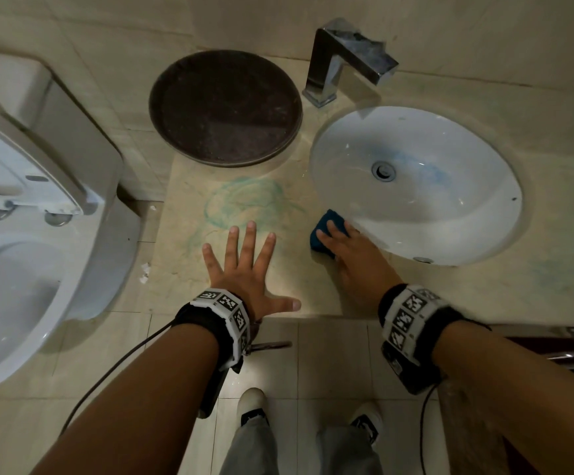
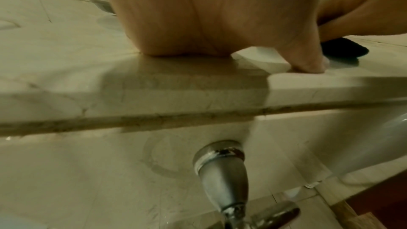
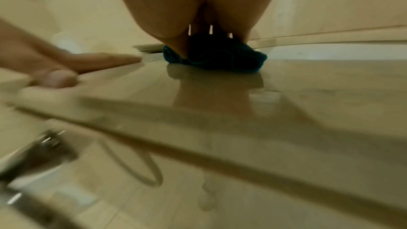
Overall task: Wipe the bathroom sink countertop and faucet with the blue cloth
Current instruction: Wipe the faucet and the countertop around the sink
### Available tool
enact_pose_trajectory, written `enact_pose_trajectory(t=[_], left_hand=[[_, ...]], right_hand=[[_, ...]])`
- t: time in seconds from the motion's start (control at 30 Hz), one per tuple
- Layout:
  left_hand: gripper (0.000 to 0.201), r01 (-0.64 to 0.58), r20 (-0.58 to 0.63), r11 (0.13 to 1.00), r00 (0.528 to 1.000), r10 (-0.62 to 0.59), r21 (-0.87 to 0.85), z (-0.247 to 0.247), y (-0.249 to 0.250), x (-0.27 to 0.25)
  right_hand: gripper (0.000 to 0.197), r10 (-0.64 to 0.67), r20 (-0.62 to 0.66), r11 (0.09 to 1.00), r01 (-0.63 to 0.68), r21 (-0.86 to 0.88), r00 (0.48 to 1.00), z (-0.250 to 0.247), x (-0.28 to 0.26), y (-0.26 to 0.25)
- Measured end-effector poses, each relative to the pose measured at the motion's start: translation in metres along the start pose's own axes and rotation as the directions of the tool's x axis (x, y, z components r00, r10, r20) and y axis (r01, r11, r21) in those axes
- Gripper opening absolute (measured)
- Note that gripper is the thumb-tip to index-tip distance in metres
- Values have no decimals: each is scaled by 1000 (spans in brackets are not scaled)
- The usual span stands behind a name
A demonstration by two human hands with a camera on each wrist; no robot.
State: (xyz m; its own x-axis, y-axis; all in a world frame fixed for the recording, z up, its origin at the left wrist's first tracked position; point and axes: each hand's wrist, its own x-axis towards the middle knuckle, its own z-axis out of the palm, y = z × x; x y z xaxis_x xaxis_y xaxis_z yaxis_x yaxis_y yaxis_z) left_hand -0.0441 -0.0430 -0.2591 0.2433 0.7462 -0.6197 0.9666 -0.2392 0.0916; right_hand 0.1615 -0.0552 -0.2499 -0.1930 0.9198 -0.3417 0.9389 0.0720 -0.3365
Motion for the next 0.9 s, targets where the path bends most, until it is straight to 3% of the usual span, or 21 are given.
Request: enact_pose_trajectory(t=[0.17, 0.3, 0.43, 0.57, 0.7, 0.9], left_hand=[[120, 0, -13, 1000, 1000, 0, 5, 1, 0, -1], [119, 2, -21, 1000, 1000, -2, 4, 1, 0, -2], [118, 3, -17, 1000, 1000, -3, 10, -1, 0, -2], [119, 7, -21, 1000, 1000, -7, 14, 0, 1, -3], [120, 13, -18, 1000, 1000, -13, 13, 0, 1, -2], [120, 13, -6, 1000, 1000, -12, 6, -1, 2, -2]], right_hand=[[54, -214, 120, 975, 219, -35, 969, 10, -38, -5], [50, -262, 186, 958, 278, -67, 947, 13, -29, -8], [51, -260, 180, 958, 277, -74, 949, 14, -3, -17], [76, -232, 201, 952, 265, -154, 952, 15, 16, -22], [51, -192, 185, 958, 224, -177, 964, 10, 21, -28], [54, -131, 100, 975, 147, -169, 986, 8, 36, -29]])
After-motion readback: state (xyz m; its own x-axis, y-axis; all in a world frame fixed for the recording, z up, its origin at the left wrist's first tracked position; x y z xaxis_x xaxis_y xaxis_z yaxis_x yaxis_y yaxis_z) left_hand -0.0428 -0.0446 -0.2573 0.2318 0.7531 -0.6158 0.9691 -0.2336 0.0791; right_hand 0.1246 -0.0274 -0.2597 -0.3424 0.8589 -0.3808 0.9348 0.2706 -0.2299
